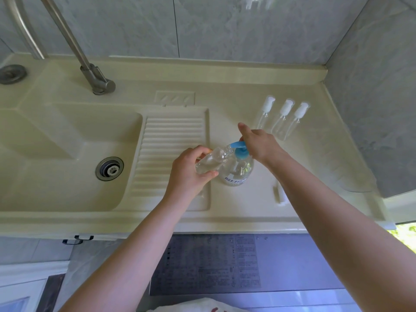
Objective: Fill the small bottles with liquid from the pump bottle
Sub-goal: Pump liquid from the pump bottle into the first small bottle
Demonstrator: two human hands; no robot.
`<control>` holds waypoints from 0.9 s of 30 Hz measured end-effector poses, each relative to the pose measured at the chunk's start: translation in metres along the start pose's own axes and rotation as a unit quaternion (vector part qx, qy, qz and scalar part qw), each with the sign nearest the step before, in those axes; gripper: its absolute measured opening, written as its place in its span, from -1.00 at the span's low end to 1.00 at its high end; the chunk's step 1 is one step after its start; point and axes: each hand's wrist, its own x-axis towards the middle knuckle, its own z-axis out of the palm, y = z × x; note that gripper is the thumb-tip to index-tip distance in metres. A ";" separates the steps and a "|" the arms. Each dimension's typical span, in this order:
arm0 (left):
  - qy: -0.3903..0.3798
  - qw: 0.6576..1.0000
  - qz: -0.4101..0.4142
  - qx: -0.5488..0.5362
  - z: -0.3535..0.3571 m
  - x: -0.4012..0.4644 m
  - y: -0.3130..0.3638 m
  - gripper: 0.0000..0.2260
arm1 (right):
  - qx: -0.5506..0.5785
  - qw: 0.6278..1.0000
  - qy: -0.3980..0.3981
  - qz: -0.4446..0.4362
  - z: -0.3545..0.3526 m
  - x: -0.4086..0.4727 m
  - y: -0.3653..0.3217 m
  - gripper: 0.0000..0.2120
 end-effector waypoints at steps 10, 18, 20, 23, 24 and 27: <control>-0.010 1.000 -0.005 -0.009 0.003 0.001 0.000 -0.67 | 0.009 0.998 0.042 -0.042 0.012 -0.003 0.002 -0.62; -0.007 1.000 -0.003 -0.011 0.003 0.003 0.000 -0.67 | -0.003 1.000 0.004 -0.023 -0.002 -0.006 0.000 -0.49; -0.011 1.000 -0.004 -0.017 0.004 0.003 0.000 -0.67 | -0.032 0.998 0.014 -0.054 0.002 -0.007 0.000 -0.49; -0.014 1.000 -0.010 -0.021 0.005 0.003 -0.001 -0.67 | -0.020 0.998 0.024 -0.054 0.007 -0.008 -0.001 -0.57; -0.016 1.000 -0.011 -0.018 0.005 0.003 -0.002 -0.66 | 0.003 0.998 0.036 -0.042 0.009 -0.007 0.000 -0.67; -0.016 1.000 -0.011 -0.015 0.005 0.003 -0.002 -0.66 | -0.003 0.999 0.029 -0.035 0.011 -0.005 0.004 -0.65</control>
